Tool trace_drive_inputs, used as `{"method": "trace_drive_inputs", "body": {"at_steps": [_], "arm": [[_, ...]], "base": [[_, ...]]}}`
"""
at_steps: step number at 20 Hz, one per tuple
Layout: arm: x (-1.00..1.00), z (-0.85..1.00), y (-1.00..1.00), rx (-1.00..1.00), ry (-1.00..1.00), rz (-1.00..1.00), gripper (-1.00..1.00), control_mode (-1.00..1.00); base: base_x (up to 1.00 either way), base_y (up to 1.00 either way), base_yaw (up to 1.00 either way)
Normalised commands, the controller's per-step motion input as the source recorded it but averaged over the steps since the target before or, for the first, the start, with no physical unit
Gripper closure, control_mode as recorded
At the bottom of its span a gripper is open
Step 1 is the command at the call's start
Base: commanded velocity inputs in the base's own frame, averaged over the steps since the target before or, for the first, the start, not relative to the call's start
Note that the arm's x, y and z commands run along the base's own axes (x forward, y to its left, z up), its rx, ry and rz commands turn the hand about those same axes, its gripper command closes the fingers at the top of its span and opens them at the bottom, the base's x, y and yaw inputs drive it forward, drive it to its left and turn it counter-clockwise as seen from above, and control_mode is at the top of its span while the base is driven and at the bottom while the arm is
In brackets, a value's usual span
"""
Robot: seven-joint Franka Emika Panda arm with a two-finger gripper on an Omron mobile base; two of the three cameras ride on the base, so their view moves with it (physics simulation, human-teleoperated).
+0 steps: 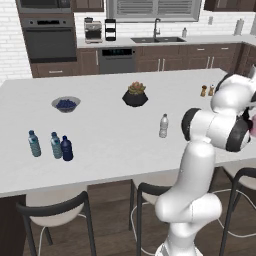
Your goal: Move the plastic bottles in the middle to the plastics group, and the glass bottles in the middle to the glass group.
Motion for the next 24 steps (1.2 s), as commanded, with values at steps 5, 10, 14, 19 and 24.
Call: {"method": "trace_drive_inputs", "body": {"at_steps": [5,10,14,19,24], "arm": [[0.09,0.0,-0.6,0.0,-0.04,0.0,1.0,-1.0],[0.15,-0.14,-0.56,0.0,0.01,0.0,1.0,-1.0],[0.36,-0.07,-0.42,0.01,0.01,0.0,1.0,-1.0],[0.18,-0.31,-0.27,0.11,0.0,0.0,1.0,-1.0],[0.1,-0.44,-0.19,0.13,0.02,0.0,1.0,-1.0]], "base": [[0.0,0.0,0.0],[0.0,0.0,0.0],[0.0,0.0,0.0],[0.0,0.0,0.0],[0.0,0.0,0.0]]}}
